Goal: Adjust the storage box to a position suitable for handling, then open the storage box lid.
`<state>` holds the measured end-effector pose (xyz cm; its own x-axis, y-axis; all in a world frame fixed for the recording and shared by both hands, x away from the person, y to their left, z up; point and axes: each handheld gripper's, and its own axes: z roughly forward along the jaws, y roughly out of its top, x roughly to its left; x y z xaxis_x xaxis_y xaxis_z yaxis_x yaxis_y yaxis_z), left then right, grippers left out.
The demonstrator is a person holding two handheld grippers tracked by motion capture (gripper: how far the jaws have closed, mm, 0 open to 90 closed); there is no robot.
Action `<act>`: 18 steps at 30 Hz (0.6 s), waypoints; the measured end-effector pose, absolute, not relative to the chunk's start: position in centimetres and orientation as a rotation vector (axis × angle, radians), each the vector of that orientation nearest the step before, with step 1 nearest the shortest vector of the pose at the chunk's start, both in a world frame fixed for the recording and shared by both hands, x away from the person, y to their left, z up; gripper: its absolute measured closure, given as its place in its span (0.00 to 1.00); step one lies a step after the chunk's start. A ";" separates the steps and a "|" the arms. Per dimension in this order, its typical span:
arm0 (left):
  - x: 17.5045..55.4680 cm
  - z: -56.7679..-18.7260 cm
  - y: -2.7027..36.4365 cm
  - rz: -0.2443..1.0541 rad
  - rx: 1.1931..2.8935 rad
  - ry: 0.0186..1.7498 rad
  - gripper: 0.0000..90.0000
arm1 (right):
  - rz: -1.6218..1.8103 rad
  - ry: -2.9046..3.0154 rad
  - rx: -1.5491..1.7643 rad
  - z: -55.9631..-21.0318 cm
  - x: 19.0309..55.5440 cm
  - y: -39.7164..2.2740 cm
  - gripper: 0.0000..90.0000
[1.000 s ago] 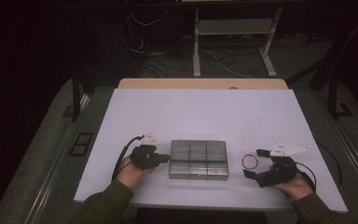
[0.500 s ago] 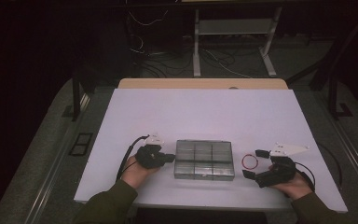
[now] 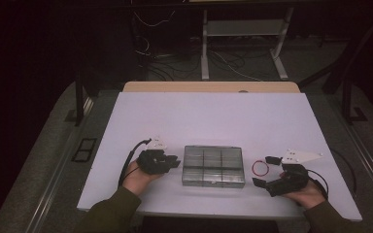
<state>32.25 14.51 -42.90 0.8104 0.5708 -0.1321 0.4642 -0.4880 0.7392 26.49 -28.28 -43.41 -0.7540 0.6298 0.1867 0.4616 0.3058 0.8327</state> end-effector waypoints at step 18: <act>30.9 -42.6 17.4 0.194 2.080 0.694 0.31 | 1.426 2.416 1.026 -43.2 26.5 -28.4 0.02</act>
